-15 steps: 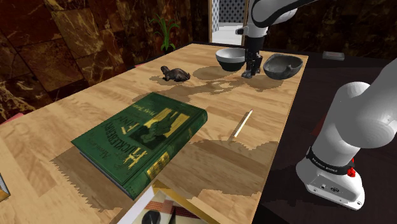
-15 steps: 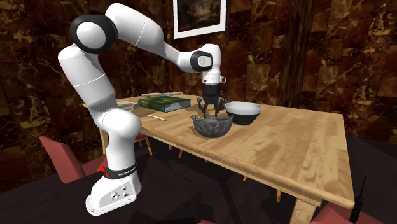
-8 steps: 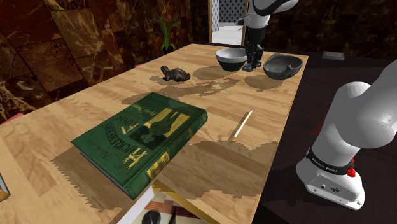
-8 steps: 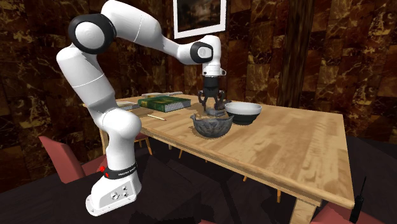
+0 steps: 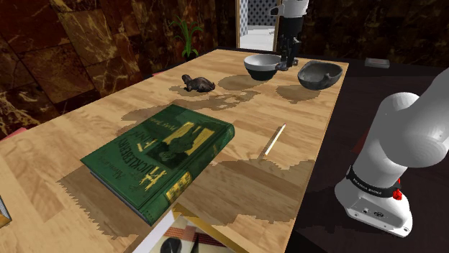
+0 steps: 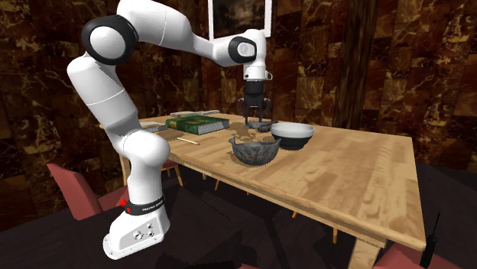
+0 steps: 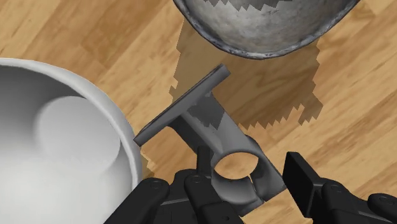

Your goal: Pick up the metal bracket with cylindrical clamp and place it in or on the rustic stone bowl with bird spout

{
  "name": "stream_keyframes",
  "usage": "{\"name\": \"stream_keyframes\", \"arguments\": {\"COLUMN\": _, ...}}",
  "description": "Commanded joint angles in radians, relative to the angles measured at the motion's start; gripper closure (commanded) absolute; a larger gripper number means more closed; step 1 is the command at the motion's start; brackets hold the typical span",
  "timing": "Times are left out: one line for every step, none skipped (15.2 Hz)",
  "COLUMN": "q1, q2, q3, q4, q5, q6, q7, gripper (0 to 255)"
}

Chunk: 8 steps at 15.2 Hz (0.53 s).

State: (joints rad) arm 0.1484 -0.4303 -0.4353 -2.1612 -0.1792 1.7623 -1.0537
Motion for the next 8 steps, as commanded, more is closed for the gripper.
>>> {"name": "stream_keyframes", "arguments": {"q1": 0.003, "q2": 0.003, "q3": 0.004, "q4": 0.028, "q5": 0.004, "q6": -0.025, "q7": 0.0, "gripper": 255}}
{"name": "stream_keyframes", "arguments": {"q1": 0.003, "q2": 0.004, "q3": 0.005, "q4": 0.042, "q5": 0.005, "q6": -0.039, "q7": 0.0, "gripper": 255}}
{"name": "stream_keyframes", "arguments": {"q1": 0.004, "q2": 0.005, "q3": 0.007, "q4": 0.056, "q5": 0.006, "q6": -0.052, "q7": -0.001, "gripper": 255}}
{"name": "stream_keyframes", "arguments": {"q1": 0.005, "q2": 0.006, "q3": 0.008, "q4": 0.07, "q5": 0.007, "q6": -0.065, "q7": -0.001, "gripper": 255}}
{"name": "stream_keyframes", "arguments": {"q1": 0.006, "q2": 0.007, "q3": 0.009, "q4": 0.085, "q5": 0.009, "q6": -0.078, "q7": -0.002, "gripper": 255}}
{"name": "stream_keyframes", "arguments": {"q1": 0.006, "q2": 0.009, "q3": 0.01, "q4": 0.1, "q5": 0.01, "q6": -0.091, "q7": -0.003, "gripper": 255}}
{"name": "stream_keyframes", "arguments": {"q1": 0.007, "q2": 0.011, "q3": 0.012, "q4": 0.114, "q5": 0.011, "q6": -0.105, "q7": -0.004, "gripper": 255}}
{"name": "stream_keyframes", "arguments": {"q1": 0.008, "q2": 0.013, "q3": 0.013, "q4": 0.13, "q5": 0.013, "q6": -0.118, "q7": -0.004, "gripper": 255}}
